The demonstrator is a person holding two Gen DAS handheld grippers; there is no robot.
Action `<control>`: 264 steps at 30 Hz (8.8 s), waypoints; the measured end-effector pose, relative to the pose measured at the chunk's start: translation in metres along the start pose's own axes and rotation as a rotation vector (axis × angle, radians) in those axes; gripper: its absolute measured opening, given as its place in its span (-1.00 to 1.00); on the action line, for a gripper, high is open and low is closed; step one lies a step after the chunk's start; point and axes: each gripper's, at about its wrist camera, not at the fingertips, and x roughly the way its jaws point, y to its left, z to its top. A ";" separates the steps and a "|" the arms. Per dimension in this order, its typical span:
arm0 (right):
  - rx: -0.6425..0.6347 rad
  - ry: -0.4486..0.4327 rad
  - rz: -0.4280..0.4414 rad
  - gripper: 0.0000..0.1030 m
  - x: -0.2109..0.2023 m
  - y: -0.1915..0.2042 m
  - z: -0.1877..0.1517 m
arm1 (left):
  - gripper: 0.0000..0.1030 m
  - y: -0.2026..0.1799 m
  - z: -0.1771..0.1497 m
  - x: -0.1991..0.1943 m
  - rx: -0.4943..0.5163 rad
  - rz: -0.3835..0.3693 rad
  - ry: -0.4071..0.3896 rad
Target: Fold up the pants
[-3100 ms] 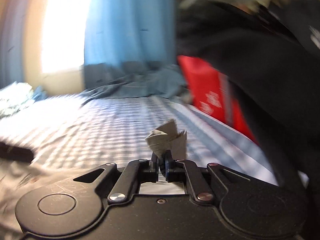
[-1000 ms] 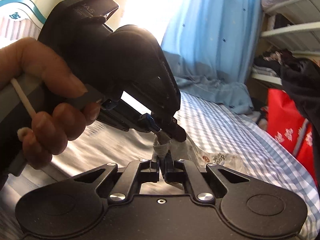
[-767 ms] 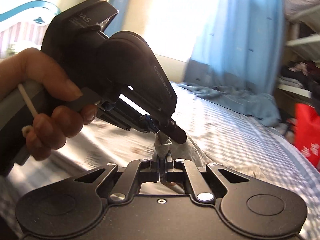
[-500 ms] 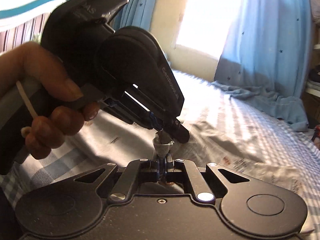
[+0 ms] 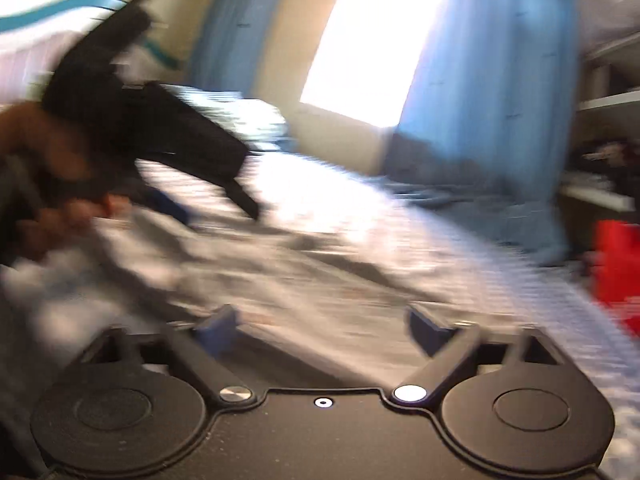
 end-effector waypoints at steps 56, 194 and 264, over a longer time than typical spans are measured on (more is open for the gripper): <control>-0.389 0.032 0.004 0.99 0.227 0.051 0.086 | 0.99 0.105 -0.073 -0.119 -0.361 0.335 -0.223; 0.386 0.206 0.019 0.33 0.062 -0.164 -0.007 | 0.99 -0.087 -0.054 0.005 0.056 0.143 0.081; 0.025 0.044 -0.379 0.99 0.085 -0.163 -0.040 | 0.99 -0.108 0.004 0.059 0.185 0.341 -0.105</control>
